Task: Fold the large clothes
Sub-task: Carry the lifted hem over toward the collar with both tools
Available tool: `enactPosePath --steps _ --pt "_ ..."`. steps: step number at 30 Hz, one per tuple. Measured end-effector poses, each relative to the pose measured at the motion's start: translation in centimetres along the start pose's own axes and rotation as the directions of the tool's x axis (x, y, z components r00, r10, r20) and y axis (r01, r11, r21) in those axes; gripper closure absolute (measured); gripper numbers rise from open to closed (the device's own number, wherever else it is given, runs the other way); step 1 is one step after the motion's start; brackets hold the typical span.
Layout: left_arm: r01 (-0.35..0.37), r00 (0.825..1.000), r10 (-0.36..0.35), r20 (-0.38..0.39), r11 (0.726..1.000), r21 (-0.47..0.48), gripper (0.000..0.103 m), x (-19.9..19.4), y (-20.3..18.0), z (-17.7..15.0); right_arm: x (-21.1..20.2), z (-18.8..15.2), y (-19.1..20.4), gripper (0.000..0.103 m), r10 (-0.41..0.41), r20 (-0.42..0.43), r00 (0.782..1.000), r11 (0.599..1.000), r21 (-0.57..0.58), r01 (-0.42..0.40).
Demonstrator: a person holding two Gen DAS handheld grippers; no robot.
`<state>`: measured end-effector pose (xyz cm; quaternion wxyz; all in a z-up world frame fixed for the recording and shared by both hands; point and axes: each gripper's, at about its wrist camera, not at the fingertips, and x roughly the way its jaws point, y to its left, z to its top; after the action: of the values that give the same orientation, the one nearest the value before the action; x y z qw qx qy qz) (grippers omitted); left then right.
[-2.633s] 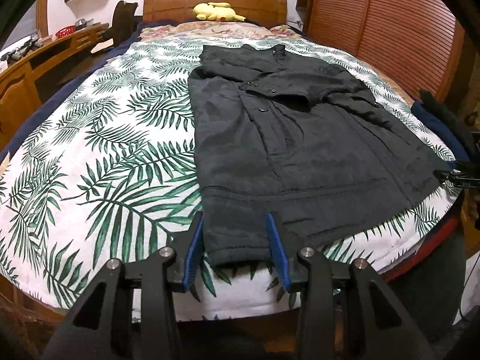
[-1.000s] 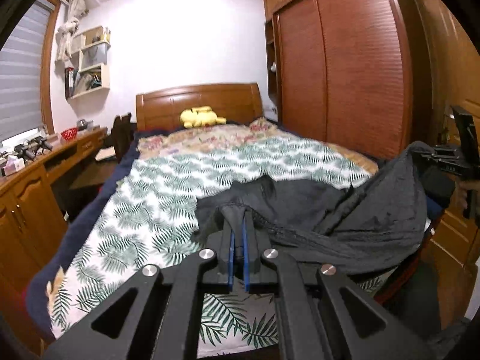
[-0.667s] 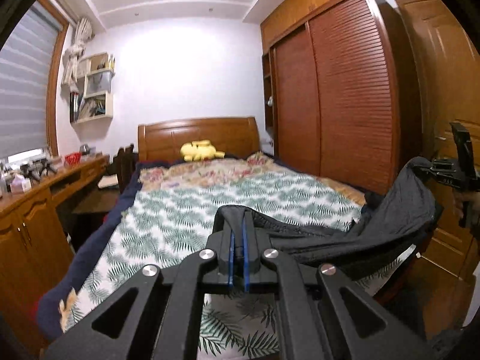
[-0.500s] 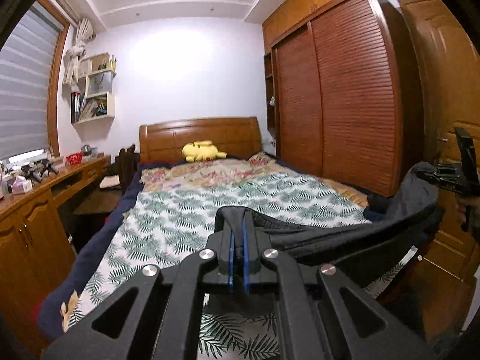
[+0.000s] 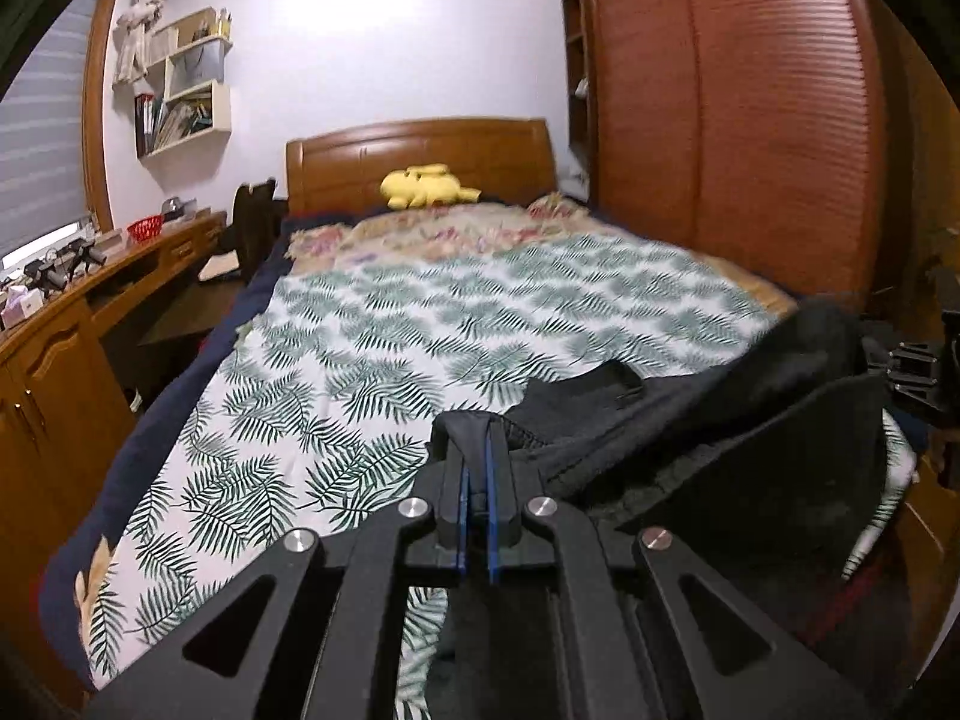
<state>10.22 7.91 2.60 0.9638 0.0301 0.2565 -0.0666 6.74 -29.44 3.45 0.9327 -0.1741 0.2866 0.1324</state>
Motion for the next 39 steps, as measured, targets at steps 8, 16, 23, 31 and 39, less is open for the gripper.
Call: enactPosePath --steps 8,16,23,31,39 --pt "-0.038 0.998 0.038 -0.051 0.999 -0.014 0.100 8.7 1.0 3.6 10.7 2.9 -2.7 0.095 -0.012 -0.077 0.997 0.999 0.045 0.016" --pt "-0.110 0.993 0.110 -0.033 0.994 0.003 0.100 14.7 1.5 6.6 17.9 6.6 -5.9 0.095 -0.043 -0.094 0.995 0.990 0.126 0.055" --pt "-0.054 0.996 0.050 -0.078 0.997 -0.051 0.099 18.4 1.7 5.1 23.4 6.3 -5.2 0.095 -0.023 -0.165 0.986 0.991 0.129 0.045" --pt "-0.045 0.996 0.040 -0.074 0.997 -0.068 0.096 18.5 1.8 3.2 24.6 5.8 -4.7 0.091 -0.028 -0.178 0.984 0.988 0.142 0.053" --pt "-0.028 0.997 0.027 -0.076 1.000 -0.013 0.086 18.0 1.7 2.7 23.0 6.7 -5.0 0.049 -0.011 -0.161 0.987 0.989 0.142 0.034"
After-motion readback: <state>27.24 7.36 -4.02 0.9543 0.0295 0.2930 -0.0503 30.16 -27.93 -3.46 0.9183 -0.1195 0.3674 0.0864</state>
